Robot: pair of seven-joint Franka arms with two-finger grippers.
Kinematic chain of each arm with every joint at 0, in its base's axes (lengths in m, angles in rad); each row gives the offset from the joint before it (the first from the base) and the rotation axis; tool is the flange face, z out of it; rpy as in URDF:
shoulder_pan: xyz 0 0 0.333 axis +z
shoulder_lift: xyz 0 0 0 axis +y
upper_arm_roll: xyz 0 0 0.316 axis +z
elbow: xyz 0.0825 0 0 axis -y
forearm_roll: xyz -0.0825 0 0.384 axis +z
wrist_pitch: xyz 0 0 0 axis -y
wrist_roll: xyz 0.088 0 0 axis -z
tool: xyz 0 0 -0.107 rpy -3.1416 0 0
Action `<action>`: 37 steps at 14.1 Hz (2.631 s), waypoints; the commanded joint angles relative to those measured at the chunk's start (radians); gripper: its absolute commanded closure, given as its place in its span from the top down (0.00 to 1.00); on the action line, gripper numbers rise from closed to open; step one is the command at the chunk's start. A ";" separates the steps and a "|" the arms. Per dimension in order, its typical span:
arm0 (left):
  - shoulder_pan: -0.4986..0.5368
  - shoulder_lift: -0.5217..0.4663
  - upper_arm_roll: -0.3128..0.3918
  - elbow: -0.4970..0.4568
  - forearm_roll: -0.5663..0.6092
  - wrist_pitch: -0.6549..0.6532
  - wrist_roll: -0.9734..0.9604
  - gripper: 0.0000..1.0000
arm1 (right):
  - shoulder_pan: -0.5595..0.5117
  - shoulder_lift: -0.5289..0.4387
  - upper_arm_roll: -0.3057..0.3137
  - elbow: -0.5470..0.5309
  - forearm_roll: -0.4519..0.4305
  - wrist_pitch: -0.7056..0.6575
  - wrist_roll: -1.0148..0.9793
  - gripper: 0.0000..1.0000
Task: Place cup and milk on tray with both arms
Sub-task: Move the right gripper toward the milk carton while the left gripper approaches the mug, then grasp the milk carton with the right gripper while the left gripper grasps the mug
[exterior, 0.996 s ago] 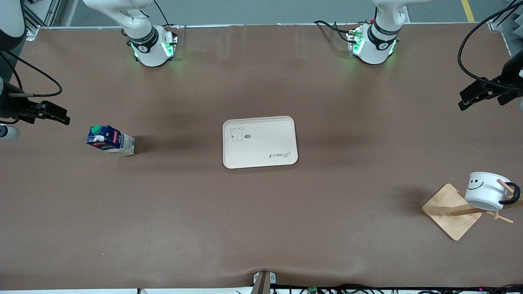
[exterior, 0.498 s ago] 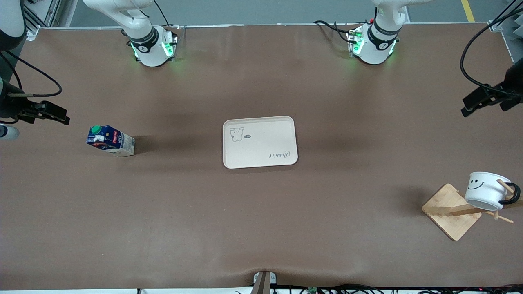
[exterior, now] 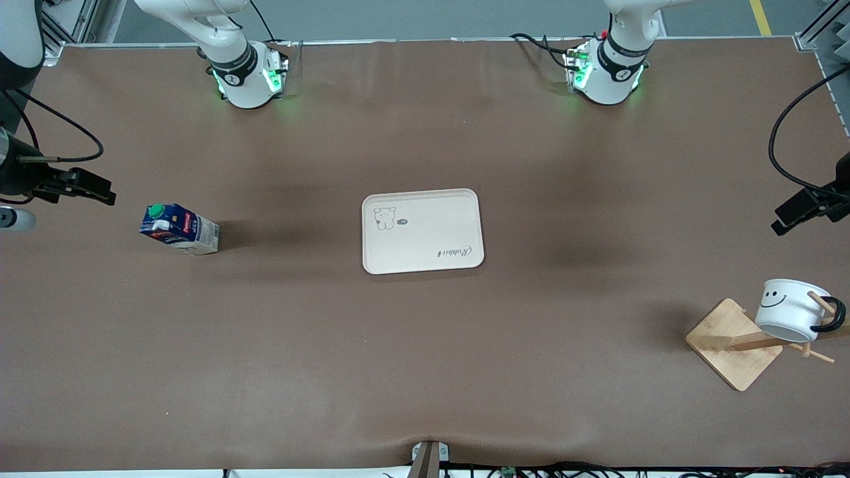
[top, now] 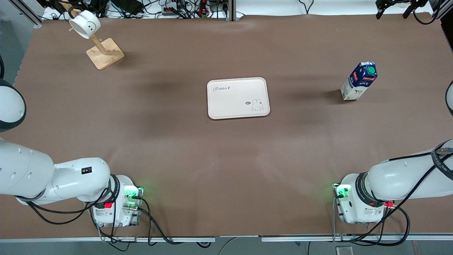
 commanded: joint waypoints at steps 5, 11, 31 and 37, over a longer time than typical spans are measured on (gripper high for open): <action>0.067 -0.033 -0.006 -0.267 -0.143 0.396 0.001 1.00 | -0.019 0.042 0.010 0.022 0.016 -0.005 0.006 1.00; 0.070 0.016 -0.004 -0.327 -0.134 0.544 0.036 1.00 | -0.018 0.074 0.010 0.035 0.008 0.000 0.006 1.00; 0.110 0.141 -0.015 -0.310 -0.148 0.694 0.332 0.51 | -0.073 0.200 0.010 0.038 0.019 0.032 0.012 1.00; 0.111 0.131 -0.052 -0.312 -0.148 0.685 0.386 0.02 | -0.093 0.243 0.010 0.036 0.019 0.044 0.007 1.00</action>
